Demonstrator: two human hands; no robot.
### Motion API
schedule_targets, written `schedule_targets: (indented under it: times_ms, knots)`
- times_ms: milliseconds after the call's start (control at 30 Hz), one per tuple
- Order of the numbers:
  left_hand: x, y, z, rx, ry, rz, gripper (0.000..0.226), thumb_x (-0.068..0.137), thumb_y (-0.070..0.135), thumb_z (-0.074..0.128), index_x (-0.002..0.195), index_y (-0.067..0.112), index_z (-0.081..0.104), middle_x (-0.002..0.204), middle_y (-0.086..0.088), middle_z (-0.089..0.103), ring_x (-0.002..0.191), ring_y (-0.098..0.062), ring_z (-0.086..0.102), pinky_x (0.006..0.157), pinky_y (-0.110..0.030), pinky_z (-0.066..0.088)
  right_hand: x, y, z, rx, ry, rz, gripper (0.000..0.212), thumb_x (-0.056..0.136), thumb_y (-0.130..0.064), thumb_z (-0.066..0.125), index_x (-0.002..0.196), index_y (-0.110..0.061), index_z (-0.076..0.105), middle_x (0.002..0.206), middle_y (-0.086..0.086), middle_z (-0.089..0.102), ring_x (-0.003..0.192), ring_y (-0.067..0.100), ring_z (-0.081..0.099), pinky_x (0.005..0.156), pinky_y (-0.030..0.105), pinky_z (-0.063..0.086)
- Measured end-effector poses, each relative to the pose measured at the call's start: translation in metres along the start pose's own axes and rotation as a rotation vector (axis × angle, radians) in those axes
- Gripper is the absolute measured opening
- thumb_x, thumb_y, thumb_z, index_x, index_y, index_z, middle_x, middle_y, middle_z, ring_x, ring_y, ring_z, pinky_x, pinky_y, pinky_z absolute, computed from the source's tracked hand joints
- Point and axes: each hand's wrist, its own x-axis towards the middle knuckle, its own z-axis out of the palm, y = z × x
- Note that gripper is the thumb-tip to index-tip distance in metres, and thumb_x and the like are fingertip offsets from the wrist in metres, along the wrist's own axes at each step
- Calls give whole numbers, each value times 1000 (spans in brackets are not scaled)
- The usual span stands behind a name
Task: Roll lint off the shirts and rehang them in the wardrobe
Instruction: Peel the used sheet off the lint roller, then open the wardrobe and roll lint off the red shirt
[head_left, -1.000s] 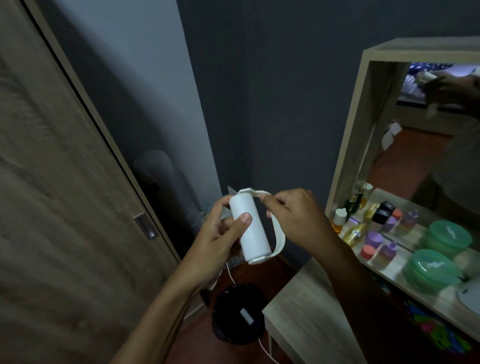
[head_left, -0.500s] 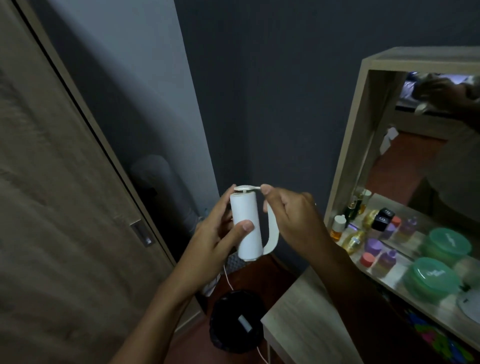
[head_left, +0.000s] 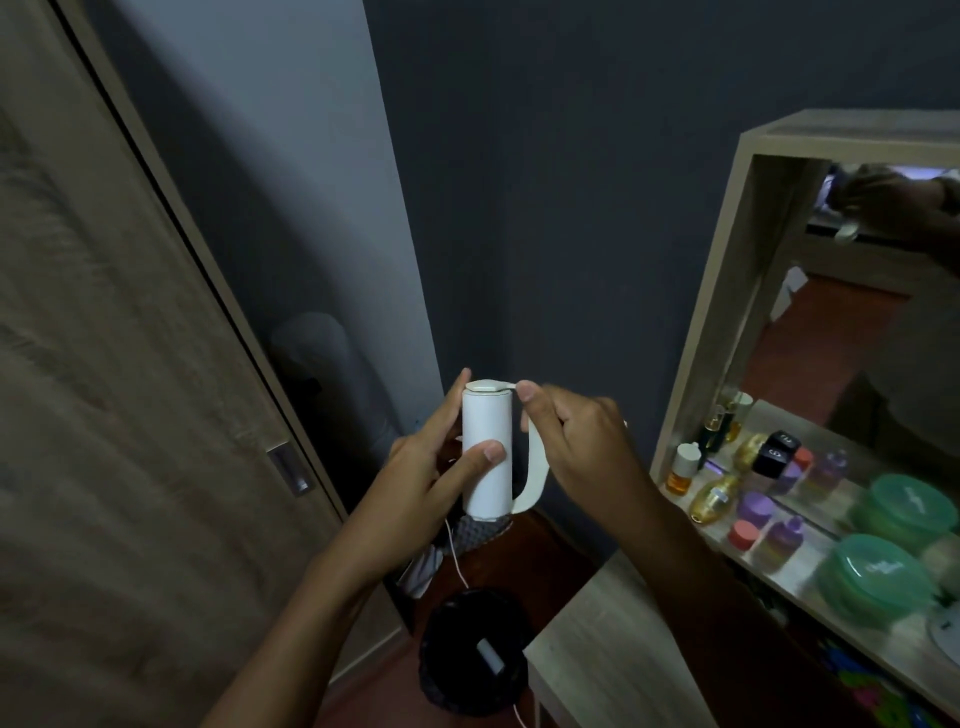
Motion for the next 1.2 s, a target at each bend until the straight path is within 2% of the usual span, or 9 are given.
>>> schedule_targets:
  times_ms: [100, 267, 400, 567, 767, 867, 1000, 1100, 1200]
  knots:
    - [4, -4, 0, -4, 25, -9, 70, 97, 41, 61, 157, 36, 26, 136, 13, 62, 116, 0, 64, 98, -36, 56, 1, 0, -1, 26, -81, 37, 42, 105, -38, 40, 75, -19, 61, 57, -13, 52, 55, 6, 56, 53, 16, 38]
    - [13, -15, -1, -41, 96, -31, 69, 89, 54, 64, 150, 33, 41, 133, 9, 65, 117, -9, 66, 99, -46, 55, -1, 6, -4, 58, -218, 68, 36, 103, -44, 43, 77, -22, 56, 61, 0, 58, 55, 16, 59, 54, 40, 48]
    - [21, -23, 1, -50, 157, -70, 68, 84, 58, 66, 144, 31, 46, 114, 6, 74, 101, -13, 73, 90, -46, 59, -9, 12, -8, 152, -373, 137, 27, 103, -38, 47, 77, -32, 55, 64, -4, 62, 56, 6, 63, 57, 22, 49]
    - [27, -24, 12, 99, 213, -34, 47, 86, 46, 74, 128, 30, 60, 112, 12, 70, 100, -4, 67, 81, -26, 55, -16, 21, -1, 98, -384, 158, 45, 104, -42, 41, 66, -20, 51, 59, 5, 58, 53, 18, 57, 60, 43, 49]
    - [24, -33, 4, 202, 295, -37, 39, 87, 39, 75, 122, 24, 68, 112, 14, 71, 100, -3, 66, 83, -23, 54, -11, 31, 27, 141, -393, 247, 45, 103, -46, 38, 63, -27, 48, 58, -4, 56, 54, 9, 56, 58, 31, 45]
    - [12, -50, -10, 109, 367, -64, 27, 88, 36, 75, 112, 24, 72, 103, 11, 75, 94, -7, 70, 83, -27, 55, -11, 40, 58, 122, -474, 300, 46, 103, -51, 34, 66, -28, 49, 64, -4, 58, 62, 11, 59, 66, 38, 50]
    - [-7, -92, -38, 149, 501, -199, 13, 89, 24, 75, 100, 17, 74, 87, 7, 75, 74, 0, 65, 67, -12, 47, -10, 37, 110, 162, -552, 384, 48, 103, -53, 32, 71, -24, 53, 70, -1, 60, 73, 22, 63, 74, 42, 51]
    - [-18, -144, -68, 247, 559, -307, 9, 89, 27, 72, 90, 19, 75, 79, 6, 73, 71, -6, 67, 65, -21, 50, -5, 29, 152, 197, -571, 442, 50, 104, -47, 34, 73, -14, 57, 71, 4, 62, 74, 24, 62, 73, 40, 50]
    - [-19, -206, -103, 380, 584, -416, 17, 92, 31, 68, 85, 17, 74, 75, 6, 73, 69, -6, 67, 66, -27, 51, 7, 19, 192, 198, -556, 497, 52, 102, -48, 38, 64, -18, 55, 60, -2, 60, 64, 19, 60, 67, 35, 45]
